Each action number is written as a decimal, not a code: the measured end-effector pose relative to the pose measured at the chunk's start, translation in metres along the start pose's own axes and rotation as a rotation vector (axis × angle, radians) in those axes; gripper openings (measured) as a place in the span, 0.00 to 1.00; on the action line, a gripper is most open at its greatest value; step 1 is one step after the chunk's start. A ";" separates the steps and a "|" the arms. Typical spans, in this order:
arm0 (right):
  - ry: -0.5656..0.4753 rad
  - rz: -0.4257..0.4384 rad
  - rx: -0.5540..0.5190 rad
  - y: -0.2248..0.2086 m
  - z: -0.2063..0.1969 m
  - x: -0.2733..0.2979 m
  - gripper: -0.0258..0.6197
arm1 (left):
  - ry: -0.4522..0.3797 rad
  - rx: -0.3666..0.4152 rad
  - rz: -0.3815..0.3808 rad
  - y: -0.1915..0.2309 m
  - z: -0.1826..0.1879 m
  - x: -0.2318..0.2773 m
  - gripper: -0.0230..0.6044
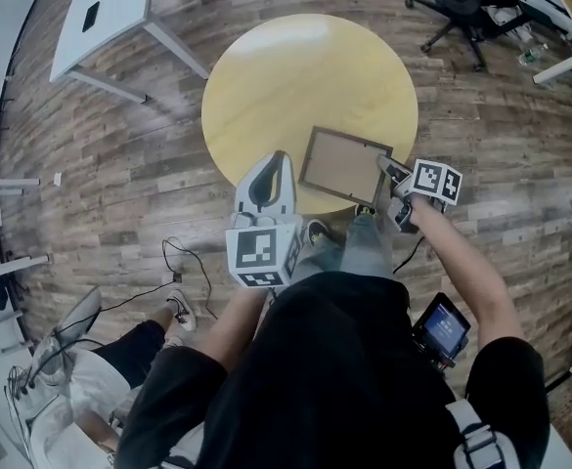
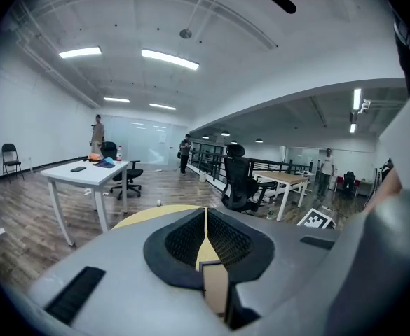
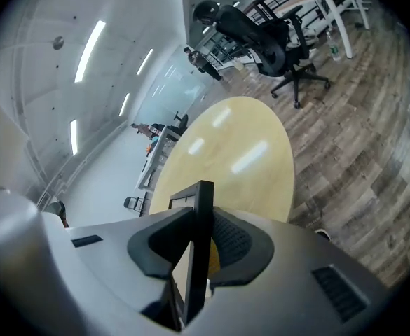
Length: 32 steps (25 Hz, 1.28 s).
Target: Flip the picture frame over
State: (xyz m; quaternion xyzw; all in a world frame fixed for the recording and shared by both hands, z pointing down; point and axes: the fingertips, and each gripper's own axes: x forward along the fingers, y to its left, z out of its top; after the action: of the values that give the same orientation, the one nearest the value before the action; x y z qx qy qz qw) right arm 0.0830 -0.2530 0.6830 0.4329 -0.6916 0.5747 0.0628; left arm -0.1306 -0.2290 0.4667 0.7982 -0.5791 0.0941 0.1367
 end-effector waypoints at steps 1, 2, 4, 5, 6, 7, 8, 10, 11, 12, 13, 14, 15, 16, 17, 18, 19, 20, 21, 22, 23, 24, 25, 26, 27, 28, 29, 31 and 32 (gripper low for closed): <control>0.013 -0.008 0.020 -0.006 -0.006 0.002 0.18 | 0.004 0.001 0.003 0.001 -0.002 0.000 0.08; 0.025 -0.018 0.034 -0.012 -0.011 0.004 0.18 | 0.009 0.001 0.004 0.002 -0.003 0.001 0.08; 0.037 -0.040 0.050 -0.023 -0.020 0.006 0.19 | 0.016 0.001 0.003 0.002 -0.007 0.003 0.08; 0.042 -0.049 0.053 -0.028 -0.024 0.006 0.19 | 0.020 0.000 0.002 0.001 -0.008 0.003 0.08; 0.049 -0.058 0.055 -0.032 -0.028 0.006 0.19 | 0.025 -0.001 0.000 0.001 -0.010 0.004 0.08; 0.057 -0.064 0.056 -0.036 -0.033 0.006 0.19 | 0.031 0.000 -0.001 0.001 -0.012 0.004 0.08; 0.065 -0.068 0.056 -0.038 -0.038 0.006 0.19 | 0.035 0.001 -0.002 0.001 -0.014 0.004 0.08; 0.073 -0.064 0.046 -0.038 -0.044 0.007 0.20 | 0.042 0.003 -0.004 0.002 -0.017 0.004 0.08; 0.074 -0.061 0.039 -0.037 -0.046 0.007 0.20 | 0.045 0.003 -0.004 0.002 -0.018 0.004 0.08; 0.074 -0.062 0.033 -0.037 -0.046 0.007 0.20 | 0.048 0.003 -0.004 0.002 -0.019 0.004 0.08; 0.074 -0.067 0.029 -0.037 -0.046 0.006 0.20 | 0.051 0.003 -0.004 0.001 -0.019 0.004 0.08; 0.073 -0.073 0.029 -0.037 -0.045 0.006 0.20 | 0.054 0.004 -0.004 0.001 -0.020 0.005 0.08; 0.072 -0.081 0.031 -0.038 -0.045 0.005 0.20 | 0.056 0.005 -0.005 -0.001 -0.021 0.006 0.08; 0.070 -0.090 0.035 -0.040 -0.046 0.003 0.20 | 0.058 0.005 -0.007 -0.002 -0.022 0.006 0.08; 0.068 -0.099 0.040 -0.041 -0.048 0.001 0.20 | 0.058 0.005 -0.009 -0.004 -0.023 0.006 0.08; 0.067 -0.108 0.044 -0.042 -0.051 -0.001 0.20 | 0.057 0.005 -0.011 -0.005 -0.023 0.005 0.08; 0.065 -0.116 0.048 -0.043 -0.053 -0.003 0.20 | 0.056 0.005 -0.013 -0.005 -0.024 0.004 0.08; 0.064 -0.125 0.051 -0.043 -0.056 -0.004 0.20 | 0.055 0.004 -0.015 -0.005 -0.024 0.002 0.08; 0.064 -0.134 0.051 -0.044 -0.058 -0.005 0.20 | 0.055 0.004 -0.016 -0.005 -0.024 0.001 0.08; 0.066 -0.146 0.052 -0.044 -0.060 -0.006 0.20 | 0.055 0.004 -0.017 -0.005 -0.025 0.000 0.08; 0.071 -0.160 0.056 -0.044 -0.062 -0.007 0.20 | 0.054 0.004 -0.018 -0.005 -0.026 0.000 0.08; 0.076 -0.175 0.063 -0.045 -0.064 -0.009 0.21 | 0.054 0.004 -0.018 -0.005 -0.026 0.000 0.08; 0.081 -0.185 0.068 -0.046 -0.066 -0.010 0.21 | 0.053 0.004 -0.019 -0.005 -0.026 0.000 0.08; 0.084 -0.192 0.074 -0.047 -0.068 -0.011 0.21 | 0.053 0.004 -0.018 -0.005 -0.026 0.000 0.08; 0.084 -0.196 0.081 -0.048 -0.070 -0.011 0.21 | 0.056 0.004 -0.019 -0.005 -0.026 0.000 0.08; 0.081 -0.199 0.091 -0.050 -0.071 -0.010 0.21 | 0.059 0.004 -0.019 -0.005 -0.026 0.000 0.08; 0.077 -0.204 0.099 -0.052 -0.071 -0.009 0.21 | 0.061 0.004 -0.020 -0.006 -0.027 0.000 0.08; 0.069 -0.210 0.101 -0.054 -0.070 -0.009 0.21 | 0.064 0.004 -0.023 -0.008 -0.027 0.001 0.08; 0.066 -0.211 0.100 -0.054 -0.070 -0.009 0.21 | 0.065 0.004 -0.024 -0.009 -0.028 0.001 0.08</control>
State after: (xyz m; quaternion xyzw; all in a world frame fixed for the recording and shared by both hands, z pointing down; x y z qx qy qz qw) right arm 0.0960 -0.1873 0.7413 0.4869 -0.6101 0.6127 0.1238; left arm -0.1221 -0.2181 0.4920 0.8018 -0.5647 0.1196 0.1548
